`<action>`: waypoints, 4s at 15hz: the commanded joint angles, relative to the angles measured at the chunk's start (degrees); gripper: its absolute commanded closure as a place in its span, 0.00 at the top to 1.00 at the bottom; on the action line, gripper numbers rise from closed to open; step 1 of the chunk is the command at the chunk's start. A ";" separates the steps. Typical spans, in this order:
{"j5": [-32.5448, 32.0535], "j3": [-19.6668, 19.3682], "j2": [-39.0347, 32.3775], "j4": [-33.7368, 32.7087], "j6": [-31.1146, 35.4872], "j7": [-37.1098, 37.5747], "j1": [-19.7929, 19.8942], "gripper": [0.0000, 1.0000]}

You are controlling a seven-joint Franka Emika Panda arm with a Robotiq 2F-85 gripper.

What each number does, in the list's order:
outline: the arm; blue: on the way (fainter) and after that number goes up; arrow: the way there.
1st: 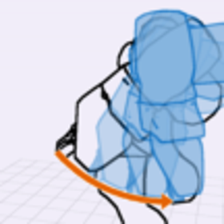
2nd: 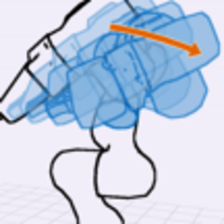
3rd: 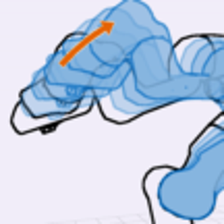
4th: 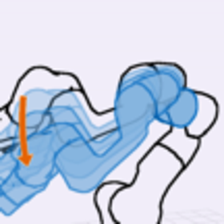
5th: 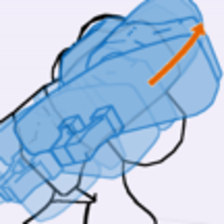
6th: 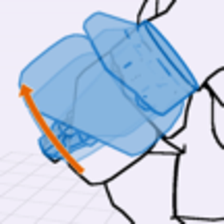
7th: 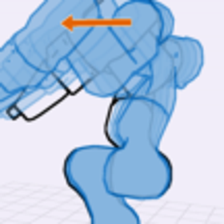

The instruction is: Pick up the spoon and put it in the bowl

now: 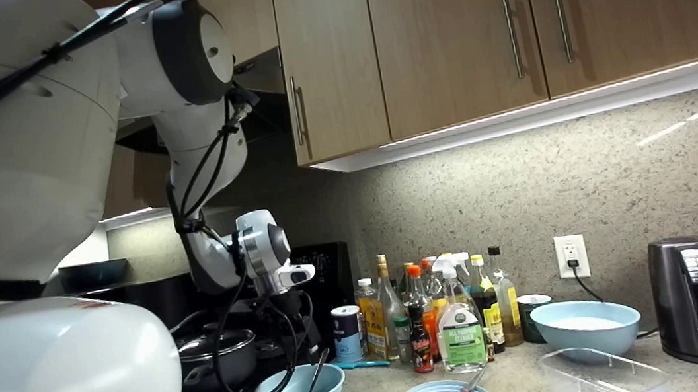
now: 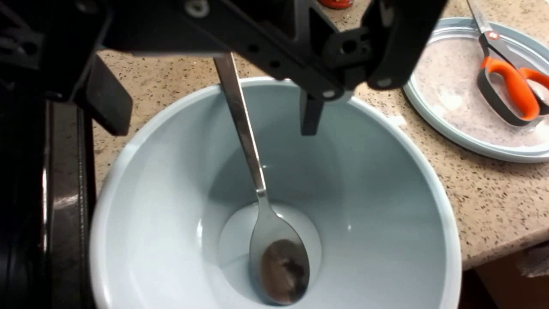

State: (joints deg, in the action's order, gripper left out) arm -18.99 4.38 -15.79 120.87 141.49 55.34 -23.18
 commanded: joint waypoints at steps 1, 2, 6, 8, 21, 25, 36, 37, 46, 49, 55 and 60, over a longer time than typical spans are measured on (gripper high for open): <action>3.69 1.14 1.98 3.51 0.86 1.03 2.17 1.00; 4.70 1.28 1.90 3.85 0.83 0.96 2.43 1.00; 8.08 1.59 1.55 5.55 1.77 0.67 2.89 1.00; 9.97 1.80 0.90 5.85 2.90 -0.82 3.52 1.00; 14.50 1.04 -7.84 -1.51 10.43 -21.11 8.09 0.67; 14.17 -0.29 -9.66 -4.86 9.94 -21.84 7.22 0.39; 12.18 -3.91 -10.86 -8.85 8.12 -18.30 4.49 0.05; 11.59 -4.59 -10.39 -8.59 8.05 -17.51 3.73 0.05; 6.30 -7.61 -2.47 -3.25 7.40 -5.75 -3.19 0.05; 2.13 -7.71 1.10 -0.22 10.16 3.84 -4.54 0.05; 3.08 -4.49 0.04 -2.09 9.27 2.68 -1.68 0.12; -10.05 -8.85 5.06 0.71 5.37 15.91 -4.40 0.05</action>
State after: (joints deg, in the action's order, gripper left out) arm -20.52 -2.64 -15.52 118.73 150.45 61.71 -26.60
